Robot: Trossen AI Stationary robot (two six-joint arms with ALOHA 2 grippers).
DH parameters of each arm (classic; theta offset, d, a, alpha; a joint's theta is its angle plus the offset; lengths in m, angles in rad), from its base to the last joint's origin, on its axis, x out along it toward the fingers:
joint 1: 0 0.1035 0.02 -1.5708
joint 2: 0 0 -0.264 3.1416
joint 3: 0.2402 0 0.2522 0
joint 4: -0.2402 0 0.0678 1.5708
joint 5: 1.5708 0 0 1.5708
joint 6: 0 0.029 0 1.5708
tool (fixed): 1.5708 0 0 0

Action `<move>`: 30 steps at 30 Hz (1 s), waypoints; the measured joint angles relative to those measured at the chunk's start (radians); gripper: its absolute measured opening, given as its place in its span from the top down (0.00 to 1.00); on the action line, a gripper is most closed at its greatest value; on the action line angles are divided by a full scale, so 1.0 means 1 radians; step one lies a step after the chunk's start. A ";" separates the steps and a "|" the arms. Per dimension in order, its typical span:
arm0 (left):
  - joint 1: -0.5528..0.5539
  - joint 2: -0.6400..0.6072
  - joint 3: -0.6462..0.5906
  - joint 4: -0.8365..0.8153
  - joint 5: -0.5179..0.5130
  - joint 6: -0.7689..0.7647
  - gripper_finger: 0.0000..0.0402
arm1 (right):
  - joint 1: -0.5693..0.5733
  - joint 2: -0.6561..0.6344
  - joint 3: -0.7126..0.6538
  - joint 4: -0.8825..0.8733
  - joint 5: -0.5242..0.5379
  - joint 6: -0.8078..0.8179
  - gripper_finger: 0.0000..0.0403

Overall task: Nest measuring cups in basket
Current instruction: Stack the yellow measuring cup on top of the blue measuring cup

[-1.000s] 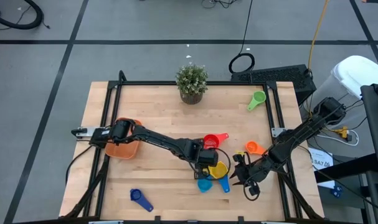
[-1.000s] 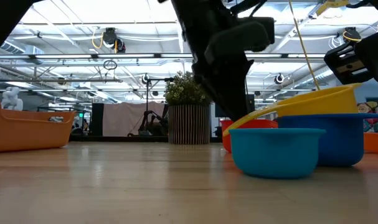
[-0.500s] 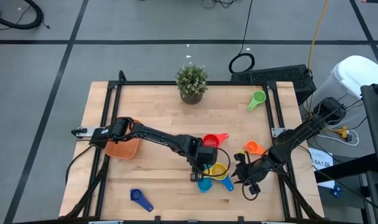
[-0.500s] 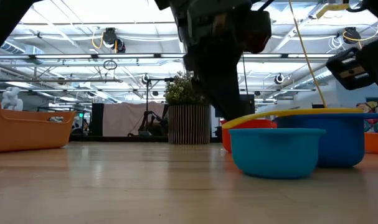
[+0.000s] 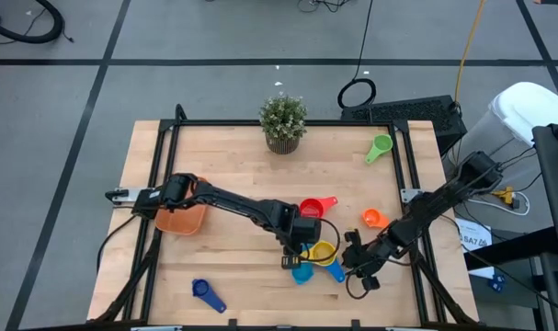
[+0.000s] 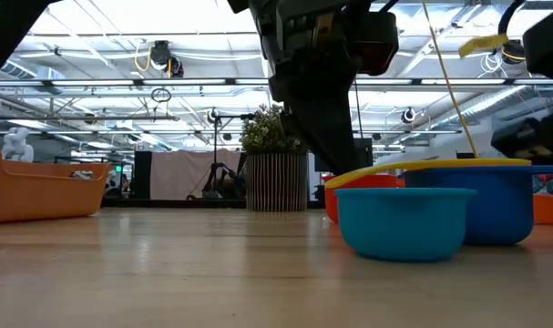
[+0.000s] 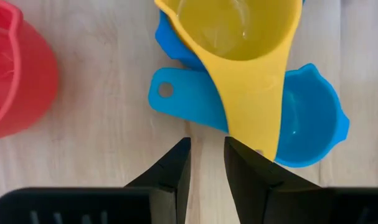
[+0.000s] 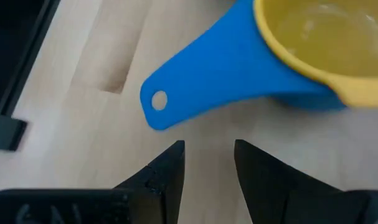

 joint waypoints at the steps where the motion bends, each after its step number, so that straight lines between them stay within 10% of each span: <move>1: 0.000 0.000 0.000 0.000 -0.001 -0.003 0.76 | 0.000 0.019 0.000 0.029 -0.001 -0.001 0.67; 30: -0.005 0.000 0.001 0.003 -0.025 -0.066 0.76 | -0.124 0.079 0.000 0.296 0.087 -0.065 0.67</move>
